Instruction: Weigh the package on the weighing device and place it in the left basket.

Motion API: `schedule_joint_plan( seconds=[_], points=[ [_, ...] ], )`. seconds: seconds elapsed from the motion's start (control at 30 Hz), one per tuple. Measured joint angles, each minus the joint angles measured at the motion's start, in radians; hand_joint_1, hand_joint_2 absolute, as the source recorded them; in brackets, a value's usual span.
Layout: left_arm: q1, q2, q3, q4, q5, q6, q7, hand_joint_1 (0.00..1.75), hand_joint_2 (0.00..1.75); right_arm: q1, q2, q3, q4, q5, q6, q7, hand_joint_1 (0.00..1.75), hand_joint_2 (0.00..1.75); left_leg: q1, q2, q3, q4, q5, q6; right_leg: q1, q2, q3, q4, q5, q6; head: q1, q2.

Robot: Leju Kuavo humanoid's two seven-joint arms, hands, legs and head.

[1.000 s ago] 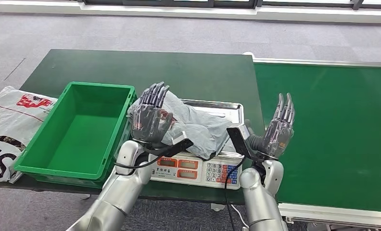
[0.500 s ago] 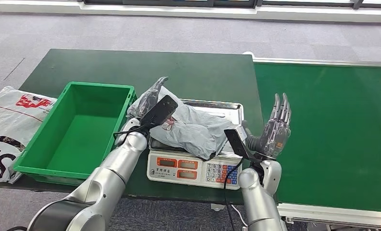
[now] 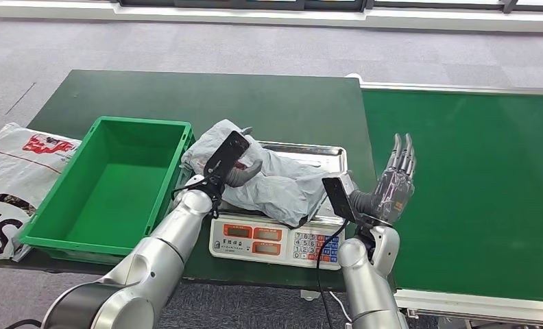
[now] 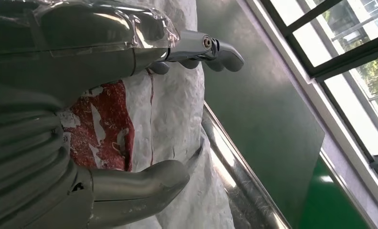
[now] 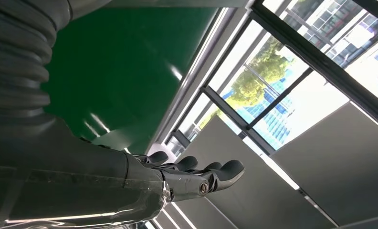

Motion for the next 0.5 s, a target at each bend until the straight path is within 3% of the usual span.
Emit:
schedule_joint_plan(
  seconds=[0.33,0.5],
  points=[
    [0.041,-0.027,-0.004,0.036,-0.044,0.063,0.038,0.0,1.75,0.014,-0.004,0.039,-0.048,-0.008,0.0,0.066,0.0,1.75,0.0,0.0,0.0,0.0,0.0,0.0,0.0,0.0,0.0,0.0,0.0,0.0,0.0,0.0],
    [0.069,-0.029,-0.081,0.051,0.048,0.074,0.054,0.0,1.75,0.027,-0.01,0.063,-0.069,-0.011,0.0,0.079,0.0,1.75,0.0,0.0,0.0,0.0,0.0,0.0,0.0,0.0,0.0,0.0,0.0,0.0,0.0,0.0]
  ],
)
